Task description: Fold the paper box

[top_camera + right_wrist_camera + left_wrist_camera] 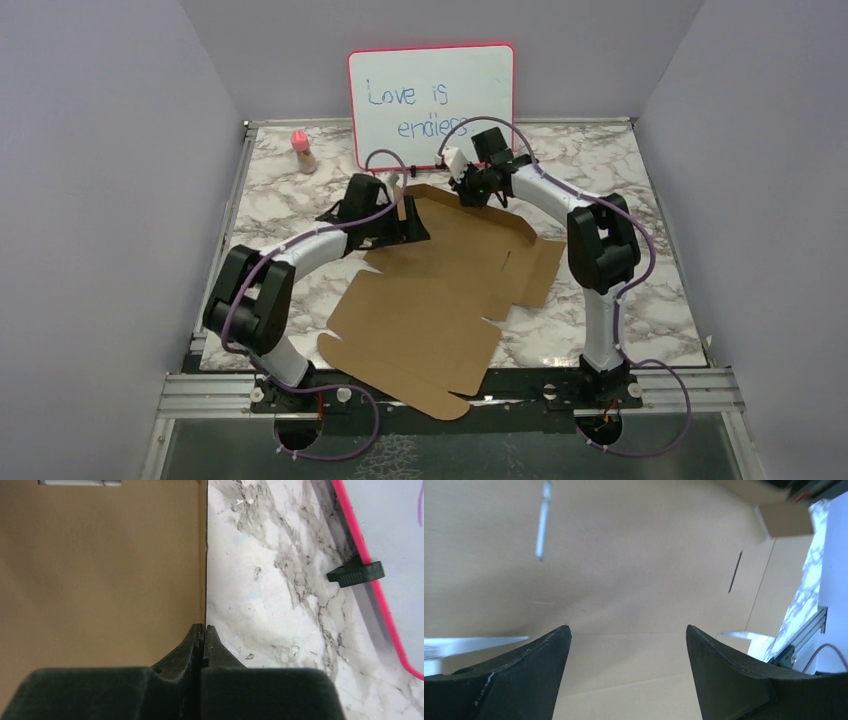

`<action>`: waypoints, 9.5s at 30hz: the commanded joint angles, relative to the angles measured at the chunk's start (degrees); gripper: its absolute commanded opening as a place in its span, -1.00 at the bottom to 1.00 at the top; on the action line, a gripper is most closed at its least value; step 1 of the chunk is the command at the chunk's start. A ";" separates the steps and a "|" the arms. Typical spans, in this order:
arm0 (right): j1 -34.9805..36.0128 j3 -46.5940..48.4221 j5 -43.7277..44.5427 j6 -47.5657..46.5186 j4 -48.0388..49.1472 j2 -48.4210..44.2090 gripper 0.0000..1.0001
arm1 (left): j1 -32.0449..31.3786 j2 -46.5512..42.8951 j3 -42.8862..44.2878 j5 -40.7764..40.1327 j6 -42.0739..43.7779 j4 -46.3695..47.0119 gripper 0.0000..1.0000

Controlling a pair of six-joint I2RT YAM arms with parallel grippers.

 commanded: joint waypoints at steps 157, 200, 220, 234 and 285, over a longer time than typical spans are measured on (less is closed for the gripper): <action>21.45 -48.78 38.57 -60.90 74.28 -21.91 -0.93 | 15.16 -31.56 -14.58 -10.43 18.32 22.57 0.25; 22.16 -43.05 36.16 -51.23 57.45 -24.03 -0.99 | 9.28 2.04 -10.00 9.29 25.65 46.55 0.42; 22.19 -40.55 33.47 -44.24 47.71 -25.18 -0.99 | 6.47 11.62 -14.29 -0.69 19.55 73.44 0.41; 22.21 -39.47 32.54 -42.72 45.20 -24.38 -0.99 | 5.31 17.89 -13.39 -8.36 18.80 81.18 0.22; 22.25 -37.98 33.85 -39.77 39.39 -24.73 -0.99 | -11.19 24.14 -8.43 -67.50 28.78 88.85 -0.39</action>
